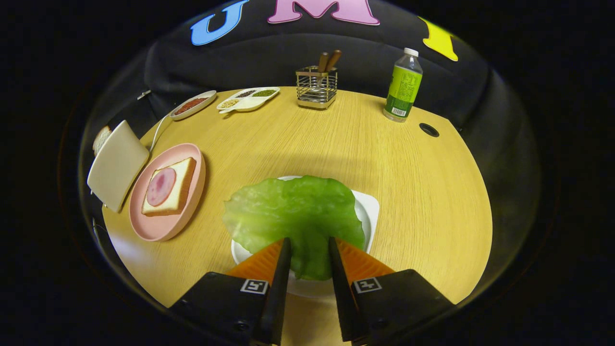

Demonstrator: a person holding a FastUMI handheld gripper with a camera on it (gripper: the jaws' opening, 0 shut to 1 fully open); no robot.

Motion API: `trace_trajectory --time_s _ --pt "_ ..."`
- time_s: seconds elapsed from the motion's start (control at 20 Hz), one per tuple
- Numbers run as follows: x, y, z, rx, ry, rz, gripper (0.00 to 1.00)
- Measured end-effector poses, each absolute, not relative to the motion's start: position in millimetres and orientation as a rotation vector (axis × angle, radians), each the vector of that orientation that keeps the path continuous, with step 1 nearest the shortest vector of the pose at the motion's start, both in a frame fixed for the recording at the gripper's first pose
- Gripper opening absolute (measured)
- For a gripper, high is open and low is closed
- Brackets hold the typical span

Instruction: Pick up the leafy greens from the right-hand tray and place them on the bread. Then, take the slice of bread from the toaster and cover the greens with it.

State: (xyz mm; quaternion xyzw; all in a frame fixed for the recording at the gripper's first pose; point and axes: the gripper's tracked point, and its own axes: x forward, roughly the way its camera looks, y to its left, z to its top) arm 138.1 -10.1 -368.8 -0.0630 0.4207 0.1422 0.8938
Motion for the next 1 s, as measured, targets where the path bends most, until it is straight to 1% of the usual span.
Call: trace_trajectory --time_s 0.05,0.15,0.2,0.25,0.3,0.35,0.55,0.75,1.0 --pt "141 -12 -368 -0.139 0.869 0.289 0.49" --pt "140 -11 -368 -0.132 0.871 0.279 0.20" --pt "140 -11 -369 -0.128 0.876 0.274 0.16" --pt "140 -10 -368 -0.126 0.873 0.283 0.09" --pt "138 -8 -368 -0.115 0.880 0.294 0.09" --pt "136 -8 -366 -0.089 0.889 0.296 0.06" --pt "138 -10 -342 -0.035 0.858 0.255 0.06" --pt "136 -7 -307 -0.064 0.807 0.249 0.06" --pt "129 25 -258 -0.036 0.744 0.259 0.06"
